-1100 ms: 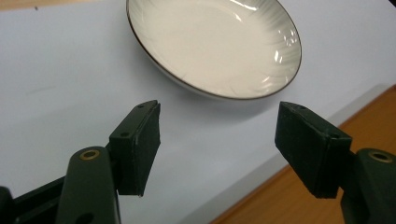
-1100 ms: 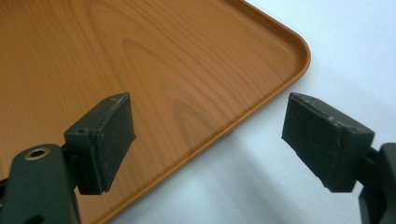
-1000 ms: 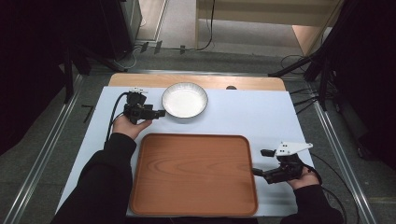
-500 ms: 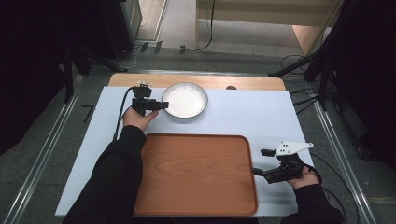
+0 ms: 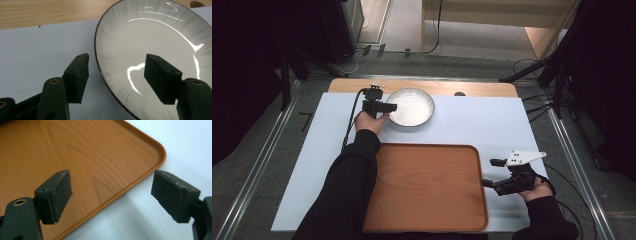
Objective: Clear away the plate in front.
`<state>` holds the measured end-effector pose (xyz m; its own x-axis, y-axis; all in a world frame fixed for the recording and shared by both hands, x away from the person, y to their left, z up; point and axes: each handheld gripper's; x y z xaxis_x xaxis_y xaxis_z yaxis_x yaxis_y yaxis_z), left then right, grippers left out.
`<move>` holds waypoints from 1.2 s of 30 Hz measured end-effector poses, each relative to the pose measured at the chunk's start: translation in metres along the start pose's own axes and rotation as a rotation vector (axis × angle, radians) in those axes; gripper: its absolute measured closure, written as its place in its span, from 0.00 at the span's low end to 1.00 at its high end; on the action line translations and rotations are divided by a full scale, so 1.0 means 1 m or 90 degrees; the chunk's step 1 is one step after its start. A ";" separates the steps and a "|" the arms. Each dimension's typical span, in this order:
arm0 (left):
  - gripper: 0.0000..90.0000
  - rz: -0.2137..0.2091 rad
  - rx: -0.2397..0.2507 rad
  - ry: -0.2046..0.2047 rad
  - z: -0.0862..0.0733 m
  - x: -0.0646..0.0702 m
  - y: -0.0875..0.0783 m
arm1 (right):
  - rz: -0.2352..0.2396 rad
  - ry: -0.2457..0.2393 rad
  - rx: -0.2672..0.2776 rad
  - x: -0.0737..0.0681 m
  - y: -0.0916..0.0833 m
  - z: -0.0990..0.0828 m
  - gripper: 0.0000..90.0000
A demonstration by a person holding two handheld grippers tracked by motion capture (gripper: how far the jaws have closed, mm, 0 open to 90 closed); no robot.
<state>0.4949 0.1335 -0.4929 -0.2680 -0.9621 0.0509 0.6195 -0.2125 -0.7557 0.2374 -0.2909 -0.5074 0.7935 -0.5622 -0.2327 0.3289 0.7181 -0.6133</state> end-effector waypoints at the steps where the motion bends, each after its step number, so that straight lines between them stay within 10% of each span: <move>1: 0.42 0.000 0.000 0.000 0.000 0.000 0.000 | 0.000 0.000 0.000 0.000 0.000 0.000 0.20; 10: 0.57 -0.022 -0.017 -0.080 -0.005 -0.002 0.022 | -0.001 0.000 0.005 0.001 -0.002 -0.001 0.20; 22: 0.81 -0.073 0.040 -0.226 -0.016 -0.012 0.033 | 0.002 0.000 0.005 0.001 -0.001 -0.001 0.20; 36: 0.94 -0.189 0.027 -0.369 -0.023 -0.034 0.039 | 0.004 -0.004 0.006 0.001 -0.001 0.000 0.20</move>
<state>0.5111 0.1616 -0.5393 0.0020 -0.7951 0.6064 0.6118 -0.4787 -0.6297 0.2379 -0.2920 -0.5070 0.7987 -0.5551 -0.2322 0.3288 0.7258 -0.6043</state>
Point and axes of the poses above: each handheld gripper's, and its own axes: y roughly forward along the jaws, z roughly out of its top, x roughly to its right, and after that the axes turned 7 degrees about z, right-handed
